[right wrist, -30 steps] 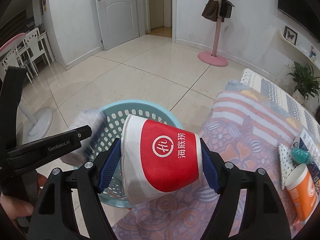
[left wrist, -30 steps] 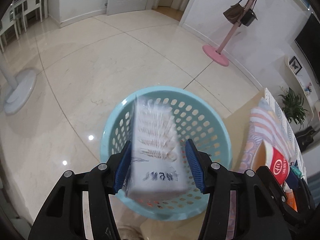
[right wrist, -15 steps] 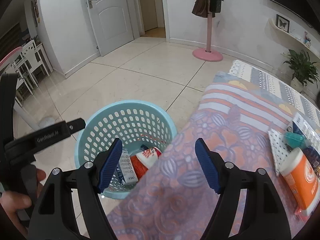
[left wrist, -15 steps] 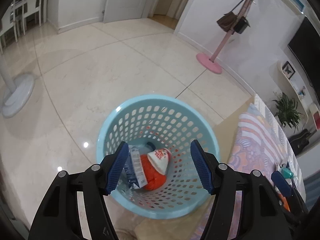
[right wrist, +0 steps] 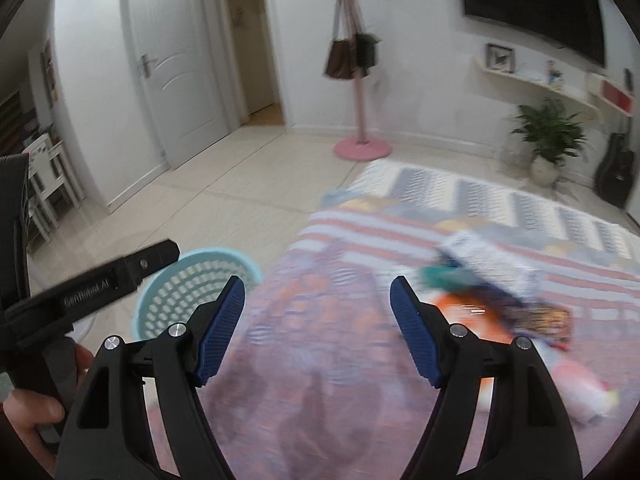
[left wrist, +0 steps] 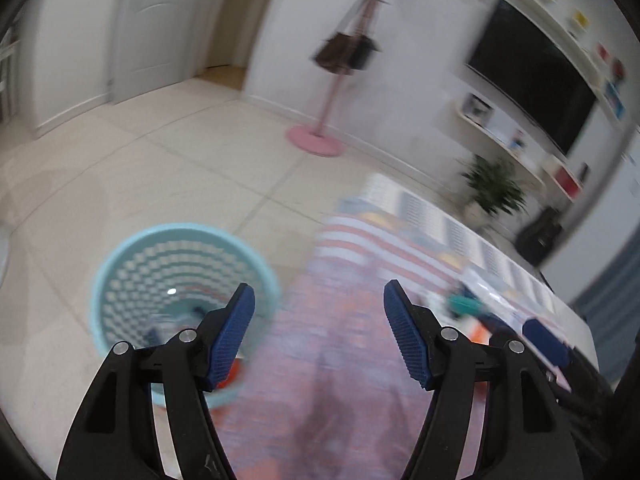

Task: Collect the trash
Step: 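Grasp the orange cup with the left tool while the right tool approaches the pink bottle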

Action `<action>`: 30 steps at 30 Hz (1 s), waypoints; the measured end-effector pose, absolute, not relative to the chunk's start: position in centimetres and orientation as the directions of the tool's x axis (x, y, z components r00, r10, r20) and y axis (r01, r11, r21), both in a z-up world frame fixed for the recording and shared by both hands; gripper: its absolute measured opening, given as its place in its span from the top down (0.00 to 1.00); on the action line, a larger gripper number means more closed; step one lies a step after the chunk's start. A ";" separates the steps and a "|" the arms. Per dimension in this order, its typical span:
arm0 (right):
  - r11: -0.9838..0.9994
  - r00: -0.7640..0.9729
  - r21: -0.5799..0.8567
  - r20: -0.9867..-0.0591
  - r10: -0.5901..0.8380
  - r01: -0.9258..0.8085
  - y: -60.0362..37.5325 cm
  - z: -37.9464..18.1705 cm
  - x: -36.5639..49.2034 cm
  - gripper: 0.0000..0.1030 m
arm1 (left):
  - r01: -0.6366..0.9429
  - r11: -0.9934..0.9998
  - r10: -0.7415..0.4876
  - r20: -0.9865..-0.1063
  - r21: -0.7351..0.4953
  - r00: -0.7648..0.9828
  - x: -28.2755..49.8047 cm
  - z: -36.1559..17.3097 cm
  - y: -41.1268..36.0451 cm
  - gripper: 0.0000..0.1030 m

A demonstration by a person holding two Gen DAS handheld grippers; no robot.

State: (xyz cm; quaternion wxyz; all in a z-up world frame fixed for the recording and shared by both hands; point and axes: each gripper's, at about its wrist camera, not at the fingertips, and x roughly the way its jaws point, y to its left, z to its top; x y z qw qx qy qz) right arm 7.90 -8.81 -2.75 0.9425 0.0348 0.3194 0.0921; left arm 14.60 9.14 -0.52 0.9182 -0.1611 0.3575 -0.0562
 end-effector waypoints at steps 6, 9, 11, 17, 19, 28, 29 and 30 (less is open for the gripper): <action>0.998 0.818 0.065 -0.572 0.059 -0.026 -16.8 -2.0 4.6 0.31 | 0.153 0.940 -0.321 -0.639 -0.305 0.699 13.5 -0.6 -0.2 0.31; 0.998 0.807 0.048 -0.591 -0.002 0.038 -21.7 -3.0 3.5 0.31 | 0.209 0.932 -0.357 -0.658 -0.295 0.663 13.4 -1.3 -4.1 0.26; 0.996 0.794 0.044 -0.606 -0.037 0.080 -24.6 -3.8 3.1 0.31 | 0.221 0.930 -0.366 -0.669 -0.295 0.647 13.6 -1.8 -5.9 0.23; 0.989 0.748 0.046 -0.660 -0.074 0.138 -31.7 -6.4 3.0 0.31 | 0.160 0.916 -0.392 -0.740 -0.368 0.547 14.8 -4.8 -10.1 0.21; 0.991 0.732 0.058 -0.680 -0.050 0.122 -32.9 -7.4 3.2 0.31 | 0.109 0.914 -0.387 -0.757 -0.392 0.526 15.6 -6.0 -10.7 0.21; 0.997 0.674 0.080 -0.736 0.055 0.006 -34.3 -11.4 4.9 0.31 | -0.057 0.897 -0.354 -0.790 -0.438 0.501 18.5 -8.9 -11.7 0.21; 0.997 0.669 0.081 -0.741 0.064 -0.006 -34.2 -11.7 4.9 0.31 | -0.061 0.897 -0.351 -0.791 -0.437 0.501 18.7 -9.0 -11.8 0.21; 0.997 0.665 0.081 -0.744 0.069 -0.013 -34.2 -12.0 5.0 0.31 | -0.064 0.897 -0.351 -0.793 -0.437 0.498 18.9 -9.2 -12.1 0.21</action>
